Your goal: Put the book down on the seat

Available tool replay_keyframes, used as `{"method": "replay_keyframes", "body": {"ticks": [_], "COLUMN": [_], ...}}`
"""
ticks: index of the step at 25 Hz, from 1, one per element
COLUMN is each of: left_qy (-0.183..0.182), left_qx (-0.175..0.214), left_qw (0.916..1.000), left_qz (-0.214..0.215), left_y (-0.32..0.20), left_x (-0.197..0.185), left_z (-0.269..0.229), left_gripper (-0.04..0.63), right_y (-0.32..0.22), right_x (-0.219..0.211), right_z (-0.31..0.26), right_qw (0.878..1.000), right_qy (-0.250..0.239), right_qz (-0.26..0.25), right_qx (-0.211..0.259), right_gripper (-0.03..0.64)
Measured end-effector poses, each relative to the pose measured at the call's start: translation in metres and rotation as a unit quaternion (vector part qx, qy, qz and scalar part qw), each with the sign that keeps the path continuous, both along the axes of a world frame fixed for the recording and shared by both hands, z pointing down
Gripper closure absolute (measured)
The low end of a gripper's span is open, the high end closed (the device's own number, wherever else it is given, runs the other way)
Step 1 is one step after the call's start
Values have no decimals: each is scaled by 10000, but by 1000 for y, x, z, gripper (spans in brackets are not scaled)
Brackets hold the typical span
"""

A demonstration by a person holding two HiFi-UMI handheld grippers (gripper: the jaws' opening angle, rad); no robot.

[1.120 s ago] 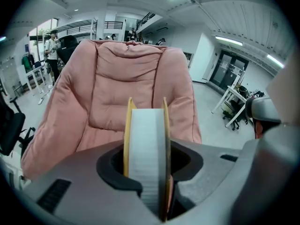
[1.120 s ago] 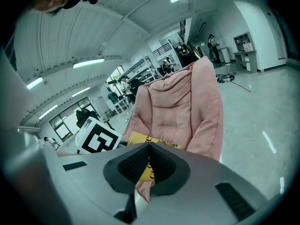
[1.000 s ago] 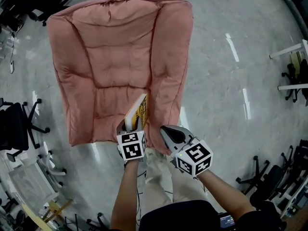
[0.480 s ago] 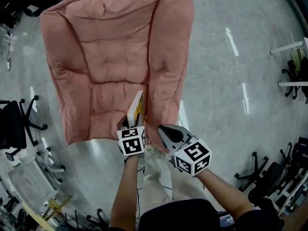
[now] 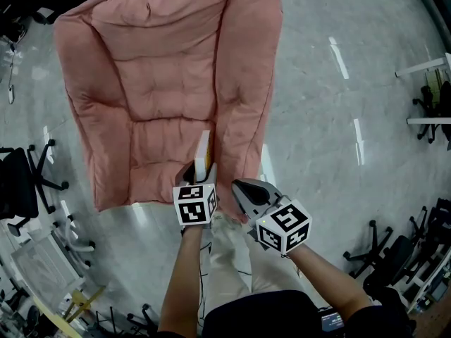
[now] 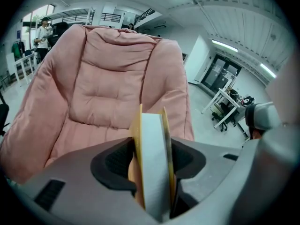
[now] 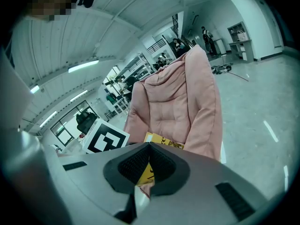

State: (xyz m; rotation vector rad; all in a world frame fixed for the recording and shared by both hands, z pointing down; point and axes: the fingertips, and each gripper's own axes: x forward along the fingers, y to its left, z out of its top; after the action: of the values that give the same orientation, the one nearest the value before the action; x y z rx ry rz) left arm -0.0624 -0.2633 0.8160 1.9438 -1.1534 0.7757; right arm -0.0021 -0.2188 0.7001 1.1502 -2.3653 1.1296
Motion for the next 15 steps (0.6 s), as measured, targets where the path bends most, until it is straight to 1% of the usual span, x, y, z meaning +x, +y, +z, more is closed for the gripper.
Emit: {"method": "replay_keyframes", "body": {"ticks": [3, 6, 10, 15], "left_qy": [164, 335, 659, 702], "left_qx": [3, 87, 128, 98], "left_qw": [9999, 9994, 9975, 9971], "left_qz": [2, 27, 212, 267], "left_y": [-1, -3, 0, 4], "left_x": [5, 10, 24, 34], "left_z": [1, -2, -6, -5], "left_gripper": [320, 276, 264, 264], "right_y": [1, 1, 2, 3], "right_x": [1, 3, 4, 12], "right_z": [2, 2, 4, 4], "right_qw": [10000, 10000, 10000, 10000], "right_qy": [-20, -31, -32, -20], "right_qz": [21, 37, 50, 88], "right_qx": [-28, -39, -51, -39], "right_gripper": [597, 597, 597, 597]}}
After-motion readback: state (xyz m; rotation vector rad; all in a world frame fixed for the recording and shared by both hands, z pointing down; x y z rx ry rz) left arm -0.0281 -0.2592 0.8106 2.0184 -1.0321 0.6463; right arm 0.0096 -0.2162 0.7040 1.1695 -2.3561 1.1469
